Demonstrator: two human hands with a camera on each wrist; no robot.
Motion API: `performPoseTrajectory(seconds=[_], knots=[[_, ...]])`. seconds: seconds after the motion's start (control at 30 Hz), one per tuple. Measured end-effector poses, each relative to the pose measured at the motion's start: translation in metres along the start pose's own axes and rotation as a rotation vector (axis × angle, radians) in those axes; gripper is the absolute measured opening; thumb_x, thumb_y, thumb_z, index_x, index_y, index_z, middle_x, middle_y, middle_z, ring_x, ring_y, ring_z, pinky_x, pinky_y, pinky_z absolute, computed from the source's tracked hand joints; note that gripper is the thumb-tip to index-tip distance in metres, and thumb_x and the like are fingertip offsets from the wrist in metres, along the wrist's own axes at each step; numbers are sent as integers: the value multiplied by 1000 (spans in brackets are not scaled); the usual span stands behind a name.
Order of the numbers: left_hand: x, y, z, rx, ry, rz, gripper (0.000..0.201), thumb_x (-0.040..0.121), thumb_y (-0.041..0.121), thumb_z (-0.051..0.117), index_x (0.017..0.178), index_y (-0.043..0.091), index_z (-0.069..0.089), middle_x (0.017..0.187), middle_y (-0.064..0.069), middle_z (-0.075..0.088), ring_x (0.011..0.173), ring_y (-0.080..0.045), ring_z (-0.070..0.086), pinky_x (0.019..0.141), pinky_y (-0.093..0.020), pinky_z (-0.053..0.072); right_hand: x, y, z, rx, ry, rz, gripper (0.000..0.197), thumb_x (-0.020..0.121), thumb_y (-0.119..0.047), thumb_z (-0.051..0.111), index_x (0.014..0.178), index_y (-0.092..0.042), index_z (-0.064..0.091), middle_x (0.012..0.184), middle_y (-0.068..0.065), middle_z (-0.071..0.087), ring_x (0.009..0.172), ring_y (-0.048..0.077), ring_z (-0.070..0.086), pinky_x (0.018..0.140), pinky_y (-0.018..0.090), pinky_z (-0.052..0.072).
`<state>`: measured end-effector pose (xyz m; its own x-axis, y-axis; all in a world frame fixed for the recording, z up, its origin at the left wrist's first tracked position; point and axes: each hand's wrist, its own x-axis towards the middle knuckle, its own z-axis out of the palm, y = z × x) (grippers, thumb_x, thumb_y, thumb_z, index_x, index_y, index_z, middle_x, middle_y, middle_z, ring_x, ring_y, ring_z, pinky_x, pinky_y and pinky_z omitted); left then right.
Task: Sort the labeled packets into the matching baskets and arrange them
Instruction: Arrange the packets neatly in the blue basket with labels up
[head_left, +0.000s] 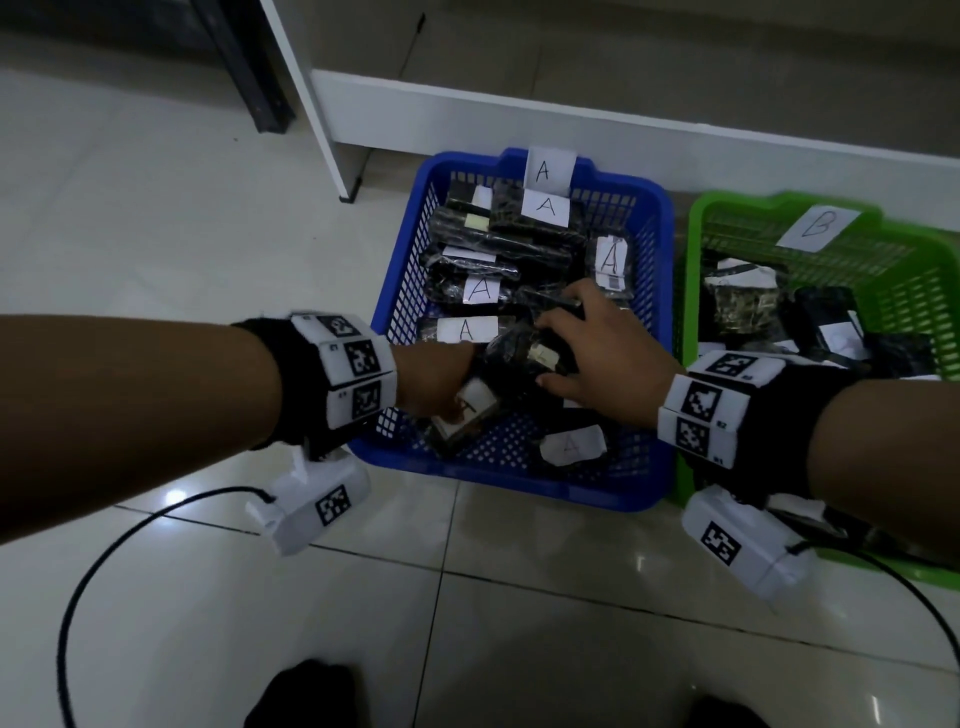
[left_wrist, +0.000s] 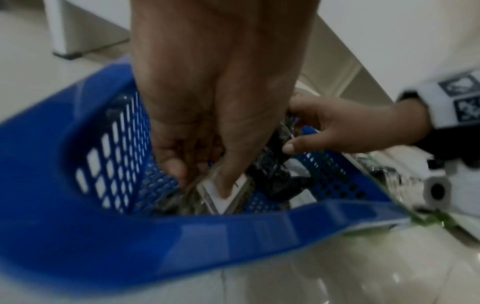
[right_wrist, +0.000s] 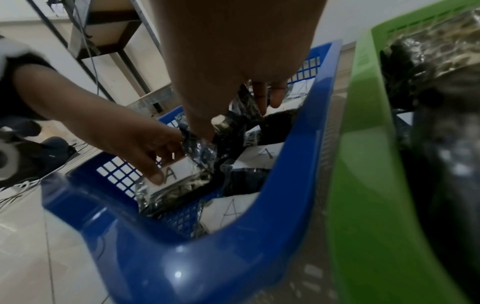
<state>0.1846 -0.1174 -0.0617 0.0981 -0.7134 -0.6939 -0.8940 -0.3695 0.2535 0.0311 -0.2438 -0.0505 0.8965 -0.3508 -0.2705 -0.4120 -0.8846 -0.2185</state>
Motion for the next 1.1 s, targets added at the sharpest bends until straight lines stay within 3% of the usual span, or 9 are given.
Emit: performPoseTrajectory(seconds=[0.13,0.23,0.4,0.5,0.6,0.7,0.87,1.0,1.1], knots=[[-1,0,-20,27,-65,-59,49,87,25,65,125,3,44,117,-12,57,93,-21,53,72,-31,45,1,3,-2,-19,11,-2,56,83,-39,64,129,-12,47,138,13,30,113,32,47,94,43,45],[-4,-5,-40,30,-116,-75,37,89,21,62,123,9,53,109,-9,61,83,-17,51,61,-23,42,1,2,-2,-57,7,-10,54,82,-38,64,126,-10,49,135,15,33,111,33,48,90,43,46],[-10,-1,-61,115,-229,-5,35,87,17,64,121,17,59,90,8,58,71,-3,47,57,-12,37,2,-5,0,-154,0,-26,54,82,-40,60,125,-10,47,136,16,32,113,35,46,90,45,42],[-11,8,-66,155,-247,91,39,88,17,63,126,24,57,108,8,60,76,0,48,58,-7,36,2,-9,0,-207,-27,-9,57,84,-44,57,129,-12,43,138,16,28,116,33,43,92,45,37],[-10,12,-58,138,-249,154,46,89,18,63,132,29,53,114,6,61,79,-3,51,54,-2,38,7,-14,-1,-238,-53,-45,61,85,-46,57,134,-14,39,139,17,27,117,34,42,95,45,36],[-7,7,-43,110,-282,160,46,90,20,61,134,25,52,123,2,61,94,-9,52,68,-14,42,8,-19,1,-256,-92,-117,68,85,-51,57,141,-21,35,139,14,27,119,32,41,97,43,36],[-3,-14,-26,-22,-249,206,46,90,13,60,134,25,52,124,4,60,101,-8,54,69,-4,40,7,-18,5,-278,-116,-150,69,89,-53,49,147,-26,24,140,11,24,122,29,37,98,41,35],[-3,-17,-12,2,-155,245,44,91,5,55,131,23,55,125,2,60,107,-13,56,86,-17,41,12,-16,9,-319,-129,-181,67,92,-52,44,149,-25,20,145,13,19,127,30,33,99,43,34],[-10,-18,-3,54,9,278,36,93,6,51,127,16,52,110,2,61,94,-14,57,75,-9,39,16,-13,9,-246,-150,-140,64,94,-51,42,148,-24,21,146,14,17,128,32,31,102,45,35]])
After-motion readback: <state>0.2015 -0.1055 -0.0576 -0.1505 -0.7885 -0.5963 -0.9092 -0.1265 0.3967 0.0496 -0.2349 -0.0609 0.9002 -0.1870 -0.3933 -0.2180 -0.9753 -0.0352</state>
